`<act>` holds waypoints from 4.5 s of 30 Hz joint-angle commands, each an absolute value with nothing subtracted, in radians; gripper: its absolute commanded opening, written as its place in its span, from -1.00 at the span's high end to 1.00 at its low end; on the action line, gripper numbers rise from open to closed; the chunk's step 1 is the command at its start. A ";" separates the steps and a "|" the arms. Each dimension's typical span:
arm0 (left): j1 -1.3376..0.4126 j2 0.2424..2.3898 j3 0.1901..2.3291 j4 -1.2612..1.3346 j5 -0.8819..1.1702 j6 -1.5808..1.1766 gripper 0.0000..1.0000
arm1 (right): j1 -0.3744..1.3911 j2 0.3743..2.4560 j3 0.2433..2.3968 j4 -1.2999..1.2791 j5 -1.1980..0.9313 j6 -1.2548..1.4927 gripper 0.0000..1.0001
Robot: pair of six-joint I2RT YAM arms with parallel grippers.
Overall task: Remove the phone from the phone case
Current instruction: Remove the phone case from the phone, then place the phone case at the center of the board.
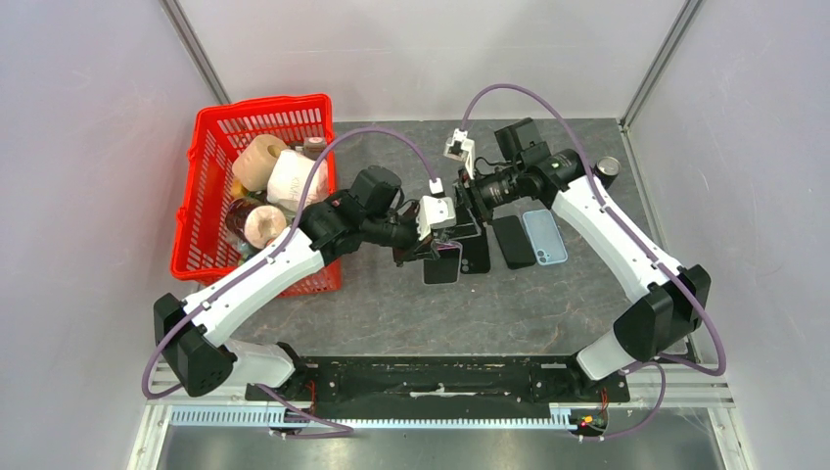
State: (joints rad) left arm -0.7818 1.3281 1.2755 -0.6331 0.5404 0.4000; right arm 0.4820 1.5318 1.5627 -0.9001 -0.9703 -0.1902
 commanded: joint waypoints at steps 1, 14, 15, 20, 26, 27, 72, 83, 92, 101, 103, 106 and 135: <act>-0.804 1.317 1.312 -0.575 0.515 0.443 0.96 | 0.516 1.540 1.540 -0.848 -0.926 -0.175 -0.15; -0.815 1.318 1.320 -0.575 0.508 0.446 0.95 | 0.552 1.556 1.513 -0.844 -0.821 -0.193 -0.04; -0.815 1.319 1.318 -0.575 0.509 0.445 0.95 | 0.552 1.556 1.511 -0.844 -0.817 -0.194 -0.02; -0.816 1.316 1.313 -0.575 0.515 0.445 0.95 | 0.554 1.559 1.508 -0.837 -0.791 -0.191 0.16; -0.816 1.313 1.319 -0.574 0.520 0.445 0.96 | 0.560 1.565 1.503 -0.834 -0.753 -0.195 0.39; -0.816 1.315 1.321 -0.574 0.520 0.444 0.95 | 0.562 1.567 1.500 -0.833 -0.747 -0.197 0.40; -0.821 1.316 1.323 -0.492 0.504 0.431 0.96 | 0.643 1.633 1.483 -0.821 -0.497 -0.193 0.01; -0.822 1.328 1.341 -0.439 0.445 0.406 0.95 | 0.672 1.681 1.492 -0.855 -0.549 -0.223 0.65; -0.821 1.279 1.309 -0.473 0.436 0.431 0.95 | 0.649 1.666 1.489 -0.832 -0.374 -0.198 1.00; -0.821 1.225 1.253 -0.566 0.525 0.488 0.95 | 0.547 1.623 1.480 -0.805 -0.273 -0.154 1.00; -0.821 1.219 1.250 -0.573 0.533 0.493 0.95 | 0.536 1.620 1.477 -0.807 -0.262 -0.152 1.00; -0.821 1.215 1.250 -0.583 0.544 0.499 0.96 | 0.528 1.617 1.473 -0.805 -0.259 -0.152 1.00; -0.692 1.177 1.235 -0.637 0.494 0.551 0.96 | 0.503 1.469 1.535 -0.923 -0.499 -0.221 1.00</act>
